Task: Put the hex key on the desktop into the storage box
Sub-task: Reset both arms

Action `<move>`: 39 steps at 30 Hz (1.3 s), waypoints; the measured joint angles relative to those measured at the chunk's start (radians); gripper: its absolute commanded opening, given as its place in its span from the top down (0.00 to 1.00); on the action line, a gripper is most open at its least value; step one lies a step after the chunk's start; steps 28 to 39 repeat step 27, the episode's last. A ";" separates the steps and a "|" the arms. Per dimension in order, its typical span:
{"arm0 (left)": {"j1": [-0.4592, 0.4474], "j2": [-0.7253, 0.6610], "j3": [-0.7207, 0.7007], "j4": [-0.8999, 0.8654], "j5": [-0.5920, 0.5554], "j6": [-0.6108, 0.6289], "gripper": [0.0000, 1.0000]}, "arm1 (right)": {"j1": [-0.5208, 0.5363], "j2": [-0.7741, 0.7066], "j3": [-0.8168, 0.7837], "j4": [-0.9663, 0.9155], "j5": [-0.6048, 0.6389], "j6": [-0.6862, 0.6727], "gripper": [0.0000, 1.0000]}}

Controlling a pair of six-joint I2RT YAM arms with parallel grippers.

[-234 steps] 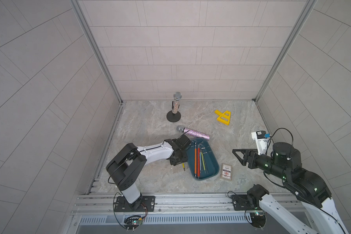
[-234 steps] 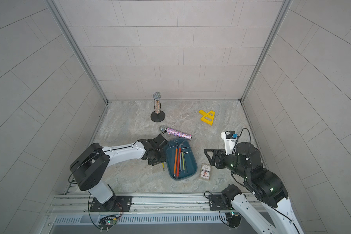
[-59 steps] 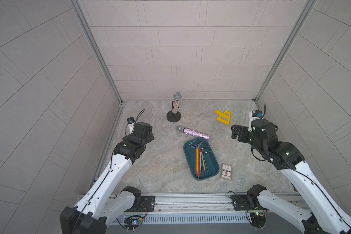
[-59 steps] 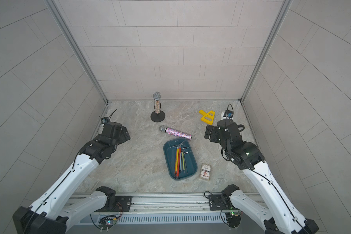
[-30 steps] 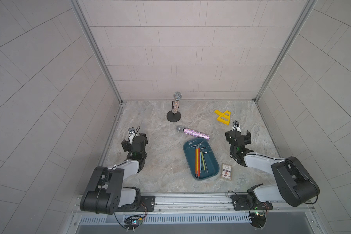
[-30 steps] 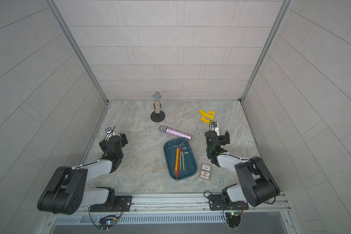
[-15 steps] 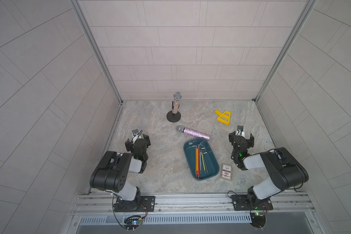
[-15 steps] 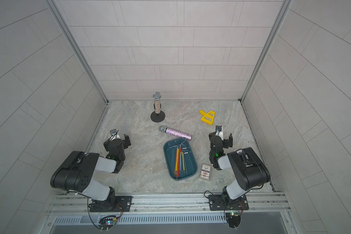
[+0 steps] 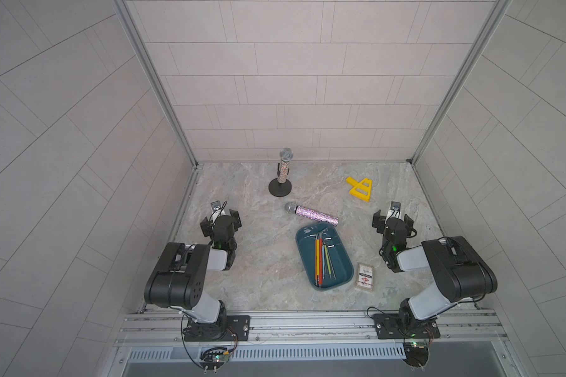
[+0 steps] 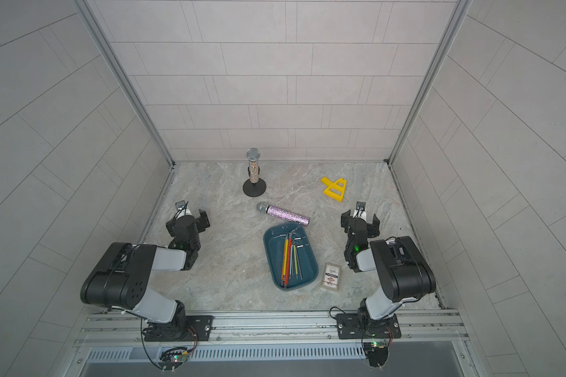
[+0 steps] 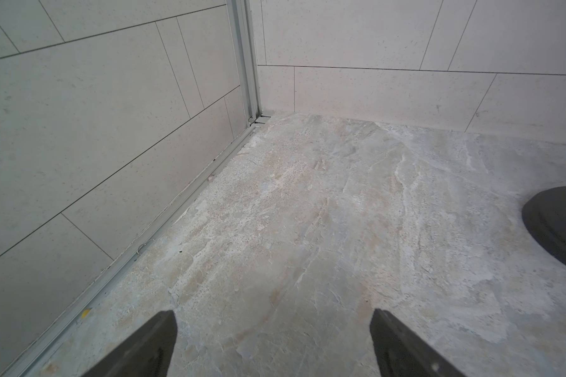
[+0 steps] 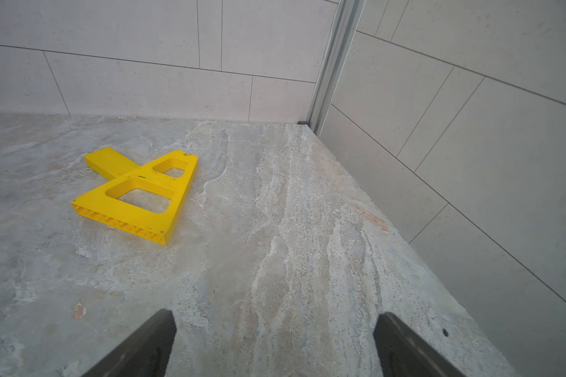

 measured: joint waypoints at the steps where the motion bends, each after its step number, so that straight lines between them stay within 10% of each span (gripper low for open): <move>1: 0.000 0.000 0.000 -0.005 0.001 -0.001 0.00 | -0.005 0.000 0.011 -0.011 -0.007 0.006 0.00; 39: 0.001 -0.016 -0.013 -0.015 0.005 -0.012 0.00 | -0.011 0.000 0.017 -0.037 -0.033 0.018 0.00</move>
